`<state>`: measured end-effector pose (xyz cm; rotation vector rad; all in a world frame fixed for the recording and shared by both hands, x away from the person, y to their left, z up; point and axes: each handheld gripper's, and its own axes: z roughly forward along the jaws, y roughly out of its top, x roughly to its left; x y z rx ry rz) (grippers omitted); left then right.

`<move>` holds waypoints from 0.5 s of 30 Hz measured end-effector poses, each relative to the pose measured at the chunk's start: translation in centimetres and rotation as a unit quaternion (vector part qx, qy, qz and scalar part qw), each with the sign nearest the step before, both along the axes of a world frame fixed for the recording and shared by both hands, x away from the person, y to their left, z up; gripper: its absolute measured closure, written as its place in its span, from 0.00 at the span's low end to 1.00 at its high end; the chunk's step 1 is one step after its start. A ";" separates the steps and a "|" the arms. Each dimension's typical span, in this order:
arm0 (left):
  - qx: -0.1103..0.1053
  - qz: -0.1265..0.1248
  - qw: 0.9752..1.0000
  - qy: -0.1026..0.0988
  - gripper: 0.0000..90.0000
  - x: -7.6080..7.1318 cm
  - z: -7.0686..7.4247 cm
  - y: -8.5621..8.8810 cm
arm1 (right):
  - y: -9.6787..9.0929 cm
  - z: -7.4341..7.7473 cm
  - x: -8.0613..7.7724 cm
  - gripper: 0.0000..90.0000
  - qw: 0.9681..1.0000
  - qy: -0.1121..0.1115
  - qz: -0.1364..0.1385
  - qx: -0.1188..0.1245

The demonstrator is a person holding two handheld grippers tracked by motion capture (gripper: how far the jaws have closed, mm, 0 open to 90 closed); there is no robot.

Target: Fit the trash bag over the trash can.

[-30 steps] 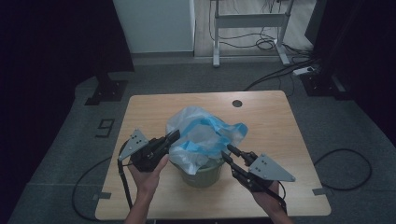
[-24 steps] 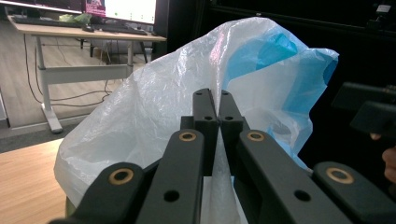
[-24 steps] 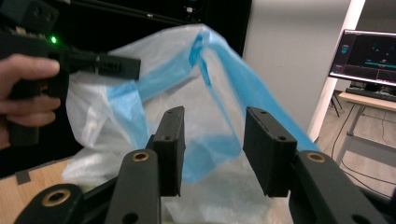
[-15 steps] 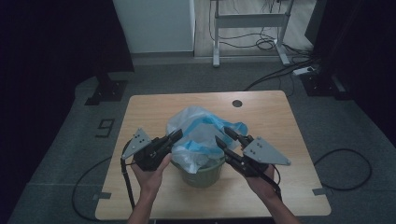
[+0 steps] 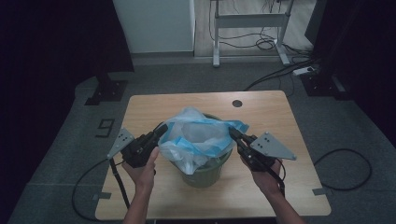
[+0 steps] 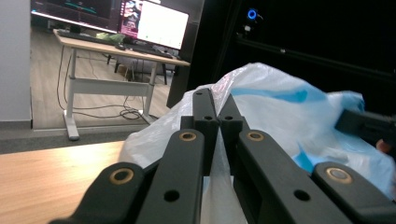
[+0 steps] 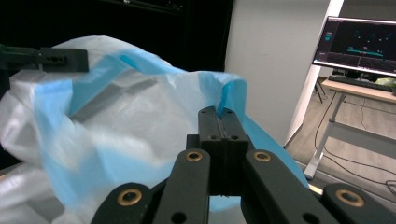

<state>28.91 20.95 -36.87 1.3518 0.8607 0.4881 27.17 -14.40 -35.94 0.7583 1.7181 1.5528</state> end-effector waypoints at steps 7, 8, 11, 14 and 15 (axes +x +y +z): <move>-0.021 0.008 1.000 0.002 1.00 -1.4 -0.6 2.1 | -2.0 -1.1 -2.0 0.99 1.000 -0.004 0.004 0.022; -0.021 0.008 1.000 0.004 1.00 -1.7 -0.7 2.4 | -2.2 -1.3 -2.3 0.99 1.000 -0.003 0.004 0.023; -0.026 0.005 1.000 0.009 1.00 -2.5 -1.2 3.2 | -2.7 -2.3 -3.2 0.99 1.000 0.007 0.009 0.018; -0.029 -0.012 0.999 0.021 1.00 -3.4 -1.8 3.8 | -3.3 -3.5 -3.8 0.99 0.999 0.023 0.016 0.015; -0.024 -0.017 0.999 0.025 1.00 -3.7 -2.1 3.9 | -3.5 -3.9 -4.1 0.99 0.999 0.029 0.021 0.015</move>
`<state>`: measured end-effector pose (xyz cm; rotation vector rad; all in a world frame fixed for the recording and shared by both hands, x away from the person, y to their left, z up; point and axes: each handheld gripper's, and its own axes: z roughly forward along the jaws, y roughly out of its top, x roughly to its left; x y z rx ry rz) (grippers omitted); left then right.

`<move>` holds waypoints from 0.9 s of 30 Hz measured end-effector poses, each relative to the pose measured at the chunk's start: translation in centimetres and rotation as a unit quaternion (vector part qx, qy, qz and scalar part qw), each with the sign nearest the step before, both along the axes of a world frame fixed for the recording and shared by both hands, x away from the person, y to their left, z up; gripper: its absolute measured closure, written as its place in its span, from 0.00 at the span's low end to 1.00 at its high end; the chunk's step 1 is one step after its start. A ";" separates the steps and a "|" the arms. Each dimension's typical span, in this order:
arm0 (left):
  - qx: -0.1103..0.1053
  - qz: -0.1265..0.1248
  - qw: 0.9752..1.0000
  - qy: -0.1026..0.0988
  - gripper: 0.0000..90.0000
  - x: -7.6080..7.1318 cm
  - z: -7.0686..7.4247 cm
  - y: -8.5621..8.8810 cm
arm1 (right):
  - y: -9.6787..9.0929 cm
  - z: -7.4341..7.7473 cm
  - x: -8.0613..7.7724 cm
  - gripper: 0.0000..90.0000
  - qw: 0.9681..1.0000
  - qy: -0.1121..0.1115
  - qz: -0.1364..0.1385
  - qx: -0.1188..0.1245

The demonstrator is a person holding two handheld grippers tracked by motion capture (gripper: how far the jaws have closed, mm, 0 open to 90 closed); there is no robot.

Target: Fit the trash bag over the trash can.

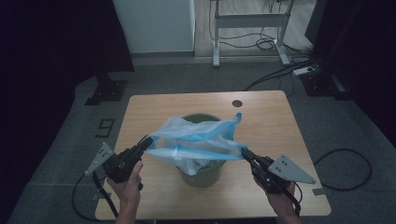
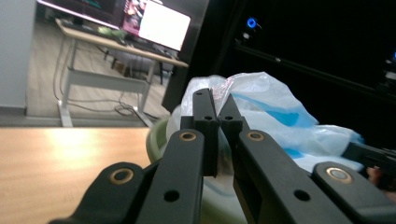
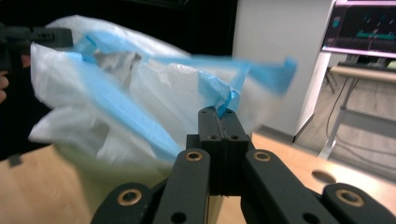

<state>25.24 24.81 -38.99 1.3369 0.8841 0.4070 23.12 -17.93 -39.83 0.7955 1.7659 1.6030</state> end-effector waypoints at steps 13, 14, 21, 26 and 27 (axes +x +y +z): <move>0.017 -0.041 0.997 0.059 1.00 -1.8 -4.3 0.8 | -0.3 -4.2 -2.1 0.99 0.998 0.053 0.031 -0.017; 0.015 -0.042 0.997 0.062 1.00 -1.7 -4.6 0.8 | -0.3 -4.5 -2.0 0.99 0.998 0.057 0.031 -0.018; 0.020 -0.043 0.995 0.093 1.00 -0.1 -5.9 0.7 | -0.2 -5.7 -0.4 0.99 0.995 0.086 0.022 -0.033; 0.029 -0.032 0.996 0.083 0.84 -0.1 -5.6 0.3 | -0.2 -5.7 1.3 0.99 0.994 0.103 0.007 -0.033; 0.031 -0.034 0.996 0.081 0.76 -0.2 -5.4 0.3 | -0.3 -5.7 1.4 0.99 0.994 0.103 0.003 -0.033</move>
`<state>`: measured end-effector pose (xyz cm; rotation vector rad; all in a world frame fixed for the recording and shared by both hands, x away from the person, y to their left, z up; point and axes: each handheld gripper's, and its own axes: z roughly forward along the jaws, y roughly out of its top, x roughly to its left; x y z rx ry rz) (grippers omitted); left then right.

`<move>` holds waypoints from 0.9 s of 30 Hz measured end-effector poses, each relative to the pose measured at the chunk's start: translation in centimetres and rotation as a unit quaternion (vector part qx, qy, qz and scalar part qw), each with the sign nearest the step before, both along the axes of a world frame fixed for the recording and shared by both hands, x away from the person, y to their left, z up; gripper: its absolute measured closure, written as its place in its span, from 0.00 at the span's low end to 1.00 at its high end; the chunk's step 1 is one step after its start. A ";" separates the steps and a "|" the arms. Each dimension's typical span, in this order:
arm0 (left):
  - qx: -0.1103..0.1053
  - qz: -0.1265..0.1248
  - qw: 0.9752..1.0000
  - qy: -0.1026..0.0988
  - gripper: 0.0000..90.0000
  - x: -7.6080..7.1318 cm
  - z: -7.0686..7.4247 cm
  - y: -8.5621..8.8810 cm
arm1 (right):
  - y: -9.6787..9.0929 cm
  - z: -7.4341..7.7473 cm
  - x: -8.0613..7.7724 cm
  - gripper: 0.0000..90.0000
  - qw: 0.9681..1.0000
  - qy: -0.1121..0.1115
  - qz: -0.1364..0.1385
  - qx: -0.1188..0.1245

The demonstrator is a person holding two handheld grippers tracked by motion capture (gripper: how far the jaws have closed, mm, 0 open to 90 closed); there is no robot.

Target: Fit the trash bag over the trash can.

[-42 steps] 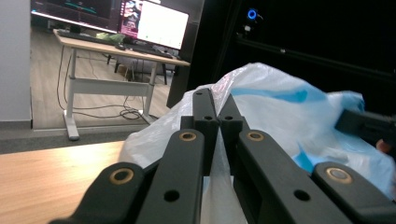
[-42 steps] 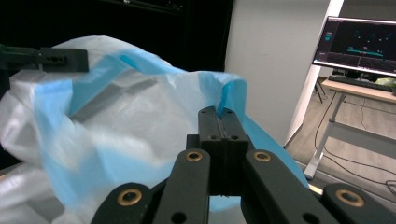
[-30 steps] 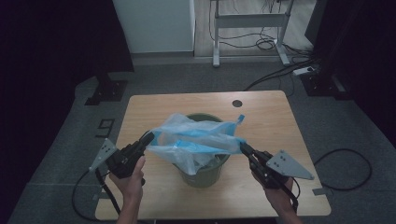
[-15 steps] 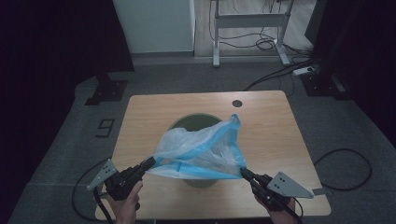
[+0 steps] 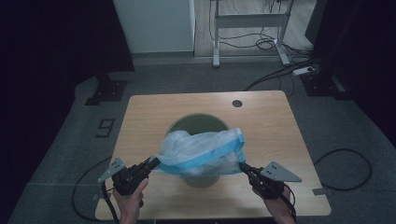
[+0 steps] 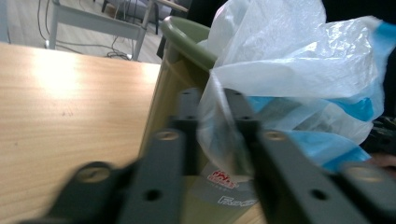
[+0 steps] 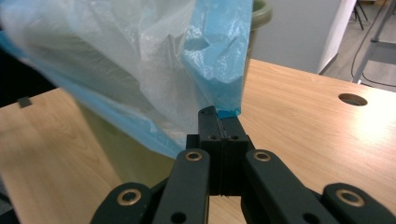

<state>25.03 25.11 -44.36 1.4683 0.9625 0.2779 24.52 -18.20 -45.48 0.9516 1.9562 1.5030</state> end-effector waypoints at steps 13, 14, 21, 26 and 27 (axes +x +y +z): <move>0.072 -0.025 0.995 -0.071 0.28 -2.3 4.5 -1.5 | -0.3 2.0 -0.3 0.99 1.000 -0.024 -0.008 -0.003; 0.075 -0.028 0.994 -0.074 0.28 -2.3 4.8 -1.7 | -0.3 2.0 -0.3 0.99 1.000 -0.024 -0.008 -0.003; 0.130 -0.051 0.987 -0.084 0.34 -1.0 6.2 -4.7 | -0.1 2.4 0.0 0.99 1.000 -0.029 -0.009 -0.006; 0.161 -0.066 0.981 -0.086 0.57 -0.2 6.2 -5.9 | -0.3 2.8 -0.1 0.99 0.999 -0.034 -0.008 -0.004; 0.166 -0.065 0.980 -0.086 0.63 0.0 6.1 -6.0 | -0.3 2.8 -0.1 0.99 0.999 -0.035 -0.009 -0.004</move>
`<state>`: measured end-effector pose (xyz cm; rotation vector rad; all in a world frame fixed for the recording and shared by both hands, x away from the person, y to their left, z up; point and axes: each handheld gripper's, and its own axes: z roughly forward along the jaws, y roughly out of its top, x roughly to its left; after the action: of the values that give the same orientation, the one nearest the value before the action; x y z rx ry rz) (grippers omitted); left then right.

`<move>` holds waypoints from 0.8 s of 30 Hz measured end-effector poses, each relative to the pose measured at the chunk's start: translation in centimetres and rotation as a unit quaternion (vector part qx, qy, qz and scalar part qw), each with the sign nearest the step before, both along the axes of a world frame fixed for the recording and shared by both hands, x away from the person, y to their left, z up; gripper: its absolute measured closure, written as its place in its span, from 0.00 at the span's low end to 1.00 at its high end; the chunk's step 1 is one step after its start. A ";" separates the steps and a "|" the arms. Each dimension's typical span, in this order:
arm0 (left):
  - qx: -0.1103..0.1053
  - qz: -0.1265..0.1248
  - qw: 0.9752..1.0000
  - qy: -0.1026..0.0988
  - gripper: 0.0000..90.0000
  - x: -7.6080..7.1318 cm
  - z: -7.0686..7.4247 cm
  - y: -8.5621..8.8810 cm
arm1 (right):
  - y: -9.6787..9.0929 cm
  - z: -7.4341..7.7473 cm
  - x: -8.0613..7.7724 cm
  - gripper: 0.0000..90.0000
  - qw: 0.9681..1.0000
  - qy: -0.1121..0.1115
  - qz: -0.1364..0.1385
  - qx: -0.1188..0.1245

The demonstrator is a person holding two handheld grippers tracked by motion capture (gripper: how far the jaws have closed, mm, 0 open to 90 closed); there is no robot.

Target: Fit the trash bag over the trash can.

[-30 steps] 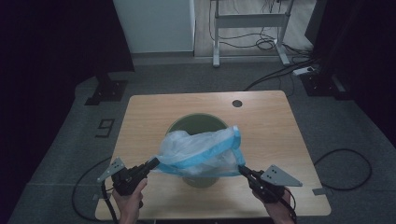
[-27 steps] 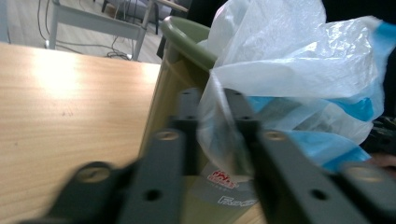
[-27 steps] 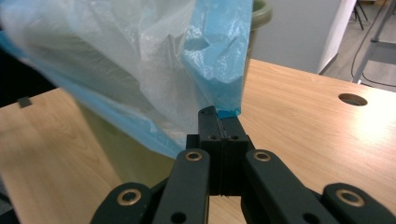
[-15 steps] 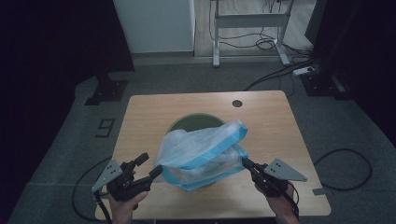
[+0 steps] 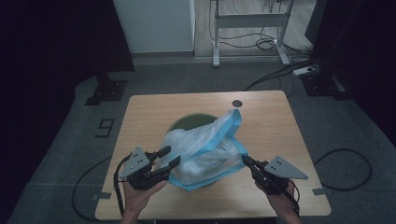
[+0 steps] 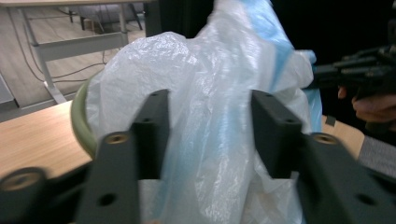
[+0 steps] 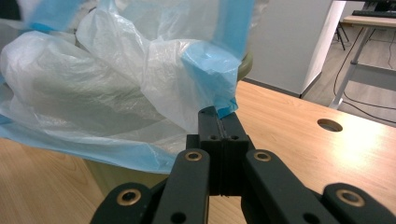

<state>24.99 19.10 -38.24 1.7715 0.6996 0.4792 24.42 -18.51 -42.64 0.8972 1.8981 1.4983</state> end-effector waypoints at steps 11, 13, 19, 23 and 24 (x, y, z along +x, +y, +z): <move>-0.016 -0.004 1.000 0.010 1.00 1.0 -1.1 0.8 | -0.5 0.1 -0.6 0.69 1.000 -0.009 -0.004 0.011; -0.023 -0.003 1.000 0.009 1.00 1.1 -1.1 1.0 | -0.6 0.6 -1.0 0.58 1.000 -0.015 0.000 0.024; -0.040 0.000 0.999 0.007 1.00 1.2 -1.1 1.1 | -1.1 2.6 -1.4 0.54 0.998 -0.043 0.001 0.037; -0.044 0.000 0.999 0.006 1.00 1.3 -1.0 1.1 | -0.9 3.5 0.1 0.56 0.999 -0.039 0.002 0.037; -0.046 0.000 0.999 0.005 1.00 1.3 -1.0 1.1 | -0.7 3.7 0.7 0.56 0.999 -0.035 0.003 0.039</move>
<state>26.34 20.16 -39.26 1.6895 0.7184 0.4315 25.11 -19.22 -38.94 0.8626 1.8045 1.5954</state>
